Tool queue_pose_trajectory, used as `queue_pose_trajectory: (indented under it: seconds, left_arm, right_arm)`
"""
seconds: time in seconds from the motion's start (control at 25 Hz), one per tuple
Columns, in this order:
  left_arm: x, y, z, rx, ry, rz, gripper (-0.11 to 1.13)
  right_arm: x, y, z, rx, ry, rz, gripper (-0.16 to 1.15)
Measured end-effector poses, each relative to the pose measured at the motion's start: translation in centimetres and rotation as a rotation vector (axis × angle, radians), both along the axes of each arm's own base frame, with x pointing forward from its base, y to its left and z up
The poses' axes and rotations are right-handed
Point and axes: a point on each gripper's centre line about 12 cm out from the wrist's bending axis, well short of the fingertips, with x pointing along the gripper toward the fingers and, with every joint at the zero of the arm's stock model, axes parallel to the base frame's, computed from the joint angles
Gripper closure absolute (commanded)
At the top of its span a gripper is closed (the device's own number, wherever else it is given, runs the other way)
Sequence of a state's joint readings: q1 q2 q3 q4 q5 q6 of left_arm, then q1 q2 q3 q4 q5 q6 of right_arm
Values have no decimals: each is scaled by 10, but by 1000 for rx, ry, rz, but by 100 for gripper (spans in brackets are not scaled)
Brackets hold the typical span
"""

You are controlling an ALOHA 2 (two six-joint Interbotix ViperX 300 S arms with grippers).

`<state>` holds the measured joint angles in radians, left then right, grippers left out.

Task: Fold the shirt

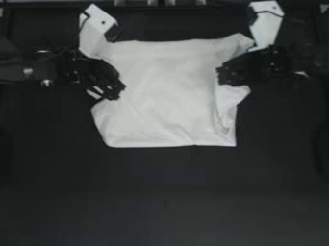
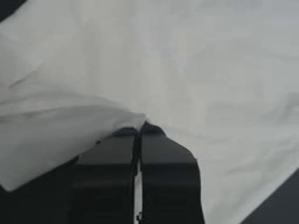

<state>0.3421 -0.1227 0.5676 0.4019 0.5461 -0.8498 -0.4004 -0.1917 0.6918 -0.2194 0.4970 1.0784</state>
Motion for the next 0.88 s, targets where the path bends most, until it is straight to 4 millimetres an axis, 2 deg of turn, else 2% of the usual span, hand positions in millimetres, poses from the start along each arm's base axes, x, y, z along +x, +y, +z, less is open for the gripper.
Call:
queue_pose_trajectory:
  seconds: [0.36,0.64,0.88]
  left_arm:
    - [21,3,-10,6,-46,-41,97]
    - [41,9,-40,4,23,-87,97]
    - [50,10,-52,-5,24,-98,97]
  right_arm:
    - [34,-6,-14,12,21,64,91]
    - [41,-7,-30,27,33,73,91]
    - [41,-9,-36,31,46,72,91]
